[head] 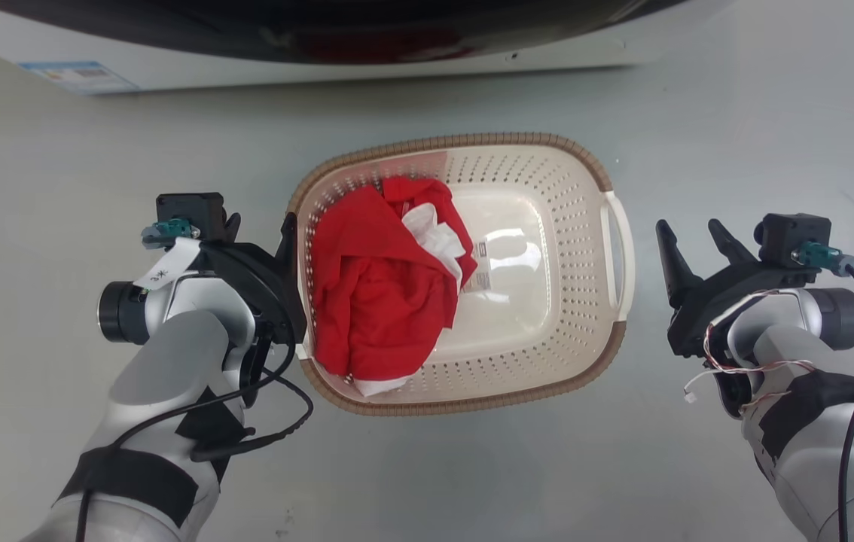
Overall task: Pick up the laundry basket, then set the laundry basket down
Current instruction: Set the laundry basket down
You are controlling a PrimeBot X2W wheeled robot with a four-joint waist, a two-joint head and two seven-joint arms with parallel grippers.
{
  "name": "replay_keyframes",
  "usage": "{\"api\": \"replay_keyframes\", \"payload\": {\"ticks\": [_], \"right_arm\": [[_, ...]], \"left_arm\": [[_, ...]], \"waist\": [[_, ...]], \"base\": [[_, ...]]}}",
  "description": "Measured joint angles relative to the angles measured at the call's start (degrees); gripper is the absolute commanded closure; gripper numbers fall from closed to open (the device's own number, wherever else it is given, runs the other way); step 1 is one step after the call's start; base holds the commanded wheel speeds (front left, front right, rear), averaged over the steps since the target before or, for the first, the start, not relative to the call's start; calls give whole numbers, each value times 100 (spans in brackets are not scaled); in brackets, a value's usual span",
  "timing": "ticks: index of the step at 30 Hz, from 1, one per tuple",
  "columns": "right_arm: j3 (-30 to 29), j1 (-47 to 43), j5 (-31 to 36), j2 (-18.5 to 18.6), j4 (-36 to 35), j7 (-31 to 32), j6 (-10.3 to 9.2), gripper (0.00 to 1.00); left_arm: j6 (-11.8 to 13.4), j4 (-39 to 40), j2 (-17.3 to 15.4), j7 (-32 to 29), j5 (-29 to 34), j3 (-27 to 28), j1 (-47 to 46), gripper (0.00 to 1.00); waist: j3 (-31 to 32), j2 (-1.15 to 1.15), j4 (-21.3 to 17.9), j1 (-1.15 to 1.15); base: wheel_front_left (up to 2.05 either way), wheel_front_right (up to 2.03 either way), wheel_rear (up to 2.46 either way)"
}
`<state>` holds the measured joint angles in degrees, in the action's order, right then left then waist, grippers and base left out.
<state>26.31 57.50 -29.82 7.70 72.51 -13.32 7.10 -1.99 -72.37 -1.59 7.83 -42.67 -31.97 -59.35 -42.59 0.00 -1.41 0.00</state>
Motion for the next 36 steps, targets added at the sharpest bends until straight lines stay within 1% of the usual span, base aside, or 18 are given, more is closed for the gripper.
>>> {"api": "replay_keyframes", "payload": {"ticks": [5,10,14,22,25,32,34,36], "right_arm": [[-102,-171,-54,33,-57,-60,0,0],[-178,-406,-168,59,-157,-94,0,0],[-216,-631,-201,59,-256,-96,0,0],[-298,-1098,-191,56,-743,-96,-3,0],[-355,-1309,-187,45,-931,-96,-20,0],[-478,-1866,-55,30,-1406,-97,-237,0],[-487,-2061,37,32,-1544,-96,-266,0],[-495,-2254,97,36,-1703,-97,-348,0]], "left_arm": [[-56,59,0,319,75,-97,127,0],[-105,143,0,497,99,-189,361,0],[-111,210,0,598,147,-210,519,0],[-102,411,-21,648,200,-179,1059,0],[-16,569,-51,648,201,-110,1313,0],[222,1126,-168,648,374,38,1942,0],[289,1305,-208,648,422,86,2143,0],[364,1494,-252,648,458,125,2343,0]], "waist": [[372,0,1,0],[772,-1,-5,0],[1102,0,-9,-1],[1774,-1,-10,-1],[2028,-1,-9,-1],[2622,-1,-3,-2],[2793,-1,-1,-1],[2959,-1,0,-2]], "base": [[0,0,0],[0,0,0],[0,0,0],[0,0,0],[0,0,0],[0,0,0],[0,0,0],[0,0,0]]}}
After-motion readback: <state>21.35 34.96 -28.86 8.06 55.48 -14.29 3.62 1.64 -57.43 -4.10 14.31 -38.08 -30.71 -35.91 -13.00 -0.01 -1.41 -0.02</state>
